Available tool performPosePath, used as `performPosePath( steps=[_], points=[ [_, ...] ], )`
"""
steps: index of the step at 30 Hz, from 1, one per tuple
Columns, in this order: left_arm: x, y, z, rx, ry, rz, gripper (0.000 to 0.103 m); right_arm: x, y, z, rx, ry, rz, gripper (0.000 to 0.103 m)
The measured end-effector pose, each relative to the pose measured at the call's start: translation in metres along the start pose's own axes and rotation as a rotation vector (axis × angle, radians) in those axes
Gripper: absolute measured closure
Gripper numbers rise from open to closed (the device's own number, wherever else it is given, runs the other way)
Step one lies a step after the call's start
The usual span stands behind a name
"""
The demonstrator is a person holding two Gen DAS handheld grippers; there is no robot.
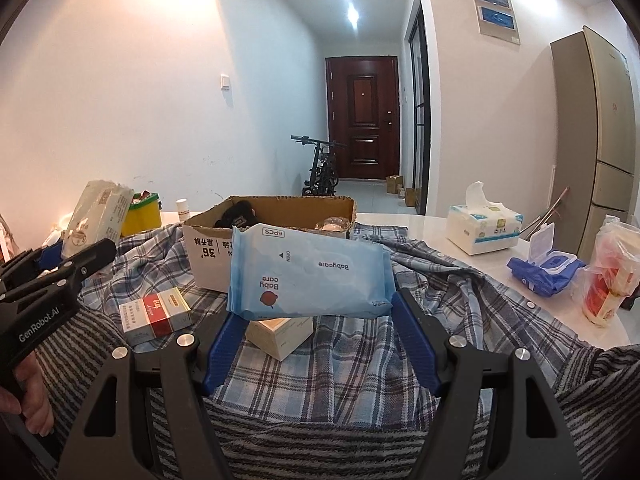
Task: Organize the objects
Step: 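Lift the bagged bread and wipes pack with both grippers toward the pretzel box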
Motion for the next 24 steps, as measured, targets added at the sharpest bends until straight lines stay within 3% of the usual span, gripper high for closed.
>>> performPosePath(
  steps=[5,9,13,18,22,24],
  points=[
    [-0.002,-0.012,-0.009,-0.003,0.050,-0.022,0.053,-0.013,-0.006,-0.009,0.035,0.031,-0.060,0.032],
    [-0.005,-0.035,-0.023,0.016,0.069,-0.038,0.053,-0.019,-0.026,-0.027,0.082,-0.015,-0.059,0.032],
    [-0.008,-0.071,-0.038,0.051,0.010,-0.034,0.054,-0.019,-0.059,-0.046,0.139,-0.047,-0.070,0.032],
    [-0.008,-0.122,-0.055,0.133,0.006,-0.050,0.053,-0.021,-0.115,-0.072,0.246,-0.107,-0.081,0.032],
    [-0.002,-0.163,-0.070,0.232,0.036,-0.048,0.053,-0.014,-0.157,-0.086,0.320,-0.085,-0.039,0.032],
    [0.002,-0.180,-0.067,0.241,0.039,-0.042,0.053,-0.008,-0.176,-0.089,0.355,-0.050,-0.008,0.032]
  ],
)
Point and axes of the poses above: each gripper's, at about its wrist camera, not at the fingertips, and z roughly the way its jaws point, x to its right, y to its underside, the point moved 6 cm from there along z, roughly the way its jaws point, and after that the axes turned 8 degrees about -x, right-handed, at the moved point
